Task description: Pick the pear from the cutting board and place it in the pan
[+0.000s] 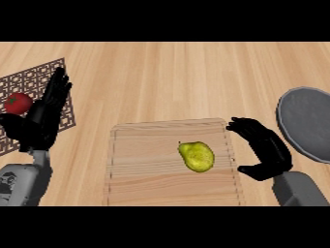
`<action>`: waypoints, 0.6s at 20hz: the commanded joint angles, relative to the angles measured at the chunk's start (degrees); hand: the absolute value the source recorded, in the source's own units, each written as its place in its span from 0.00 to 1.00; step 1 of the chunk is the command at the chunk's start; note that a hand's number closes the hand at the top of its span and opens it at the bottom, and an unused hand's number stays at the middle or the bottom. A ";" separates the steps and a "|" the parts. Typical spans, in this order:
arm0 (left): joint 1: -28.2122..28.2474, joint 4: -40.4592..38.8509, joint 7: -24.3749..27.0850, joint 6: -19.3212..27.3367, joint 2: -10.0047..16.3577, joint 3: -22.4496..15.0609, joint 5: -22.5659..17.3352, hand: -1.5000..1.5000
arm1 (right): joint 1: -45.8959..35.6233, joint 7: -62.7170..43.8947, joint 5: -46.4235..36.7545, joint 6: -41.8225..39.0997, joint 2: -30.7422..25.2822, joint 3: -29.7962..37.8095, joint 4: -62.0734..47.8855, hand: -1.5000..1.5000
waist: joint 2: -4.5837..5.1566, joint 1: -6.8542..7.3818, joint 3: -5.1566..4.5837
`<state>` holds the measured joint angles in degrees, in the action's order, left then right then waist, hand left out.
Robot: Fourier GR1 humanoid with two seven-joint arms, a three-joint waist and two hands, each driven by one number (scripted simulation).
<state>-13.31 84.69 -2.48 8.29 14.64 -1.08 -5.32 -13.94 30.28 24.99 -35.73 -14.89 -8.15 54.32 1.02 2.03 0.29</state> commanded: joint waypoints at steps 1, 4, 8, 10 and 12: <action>-1.31 -0.91 -1.64 -0.66 0.78 1.34 -0.88 0.50 | -6.43 9.22 -1.85 -10.80 -6.83 4.02 -10.29 0.00 | -0.28 -0.22 -0.05; -1.70 -0.94 -2.43 -1.24 0.76 1.66 -1.85 0.50 | -9.57 7.92 -4.40 -14.59 -13.97 2.82 -9.38 0.00 | -0.08 0.45 0.01; -2.81 -0.69 -2.02 -0.28 -0.37 -0.21 0.09 0.50 | -15.85 7.79 -9.88 -14.22 -18.25 0.13 -9.14 0.00 | 0.20 1.34 0.08; -2.06 -0.98 -1.70 -0.28 -0.29 -0.14 0.38 0.50 | -19.35 6.49 -10.31 -15.22 -18.84 -0.27 -12.18 0.00 | 0.16 1.61 0.01; -1.06 -1.96 -1.02 -1.08 -0.46 0.01 -0.10 0.50 | -20.71 8.37 -11.07 -15.63 -19.24 -0.29 -13.38 0.00 | 0.04 0.94 -0.05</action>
<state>-14.86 83.81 -4.10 7.83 14.21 -1.30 -5.24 -30.12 30.03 15.93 -40.67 -31.66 -8.29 45.10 1.07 3.09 0.29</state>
